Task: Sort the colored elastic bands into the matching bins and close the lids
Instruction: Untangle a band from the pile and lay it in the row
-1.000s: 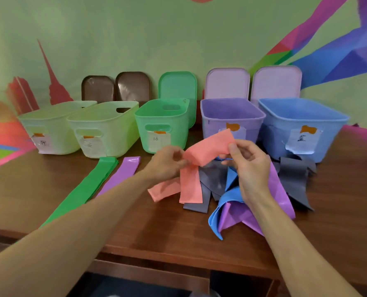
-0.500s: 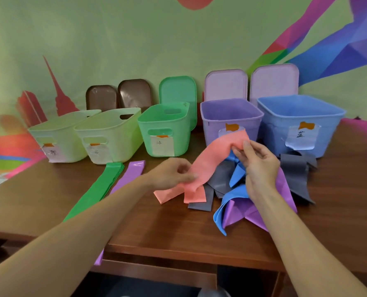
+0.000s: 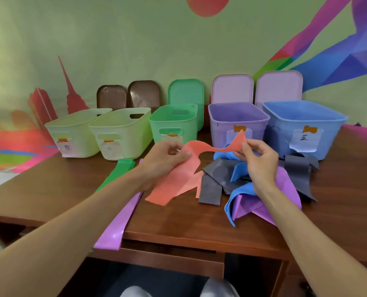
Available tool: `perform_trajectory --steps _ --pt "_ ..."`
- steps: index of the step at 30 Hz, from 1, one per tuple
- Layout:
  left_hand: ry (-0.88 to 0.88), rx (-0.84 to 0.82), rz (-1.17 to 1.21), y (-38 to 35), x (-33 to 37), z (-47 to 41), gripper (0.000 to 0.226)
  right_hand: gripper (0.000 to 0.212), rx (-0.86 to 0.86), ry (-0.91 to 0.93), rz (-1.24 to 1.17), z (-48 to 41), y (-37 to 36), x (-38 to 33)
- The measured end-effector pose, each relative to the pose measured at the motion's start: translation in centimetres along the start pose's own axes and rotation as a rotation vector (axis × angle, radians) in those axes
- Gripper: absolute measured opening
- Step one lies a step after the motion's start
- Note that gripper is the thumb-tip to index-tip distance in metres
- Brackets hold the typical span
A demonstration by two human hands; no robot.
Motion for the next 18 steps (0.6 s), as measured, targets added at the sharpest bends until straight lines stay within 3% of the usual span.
perform_trajectory --steps 6,12,18 --pt "0.104 -0.077 -0.099 1.4 -2.9 2.9 0.013 0.006 -0.153 0.113 0.421 -1.5 -4.3 -1.7" --pt "0.208 -0.141 -0.025 1.0 -5.9 6.5 0.022 0.013 -0.424 0.205 0.751 -1.0 -11.3 -1.1" --pt "0.26 -0.262 0.071 0.5 -6.9 8.5 0.03 0.019 -0.609 0.15 0.974 0.0 -15.4 3.4"
Point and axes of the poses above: each hand's wrist, its own z-axis away from the middle knuckle, its own y-axis out of the back of the hand, x = y × z, the point moved 7 cm from there along -z, towards the middle knuckle, and after that the axes turned 12 degrees about -z, right-handed, at the moved point
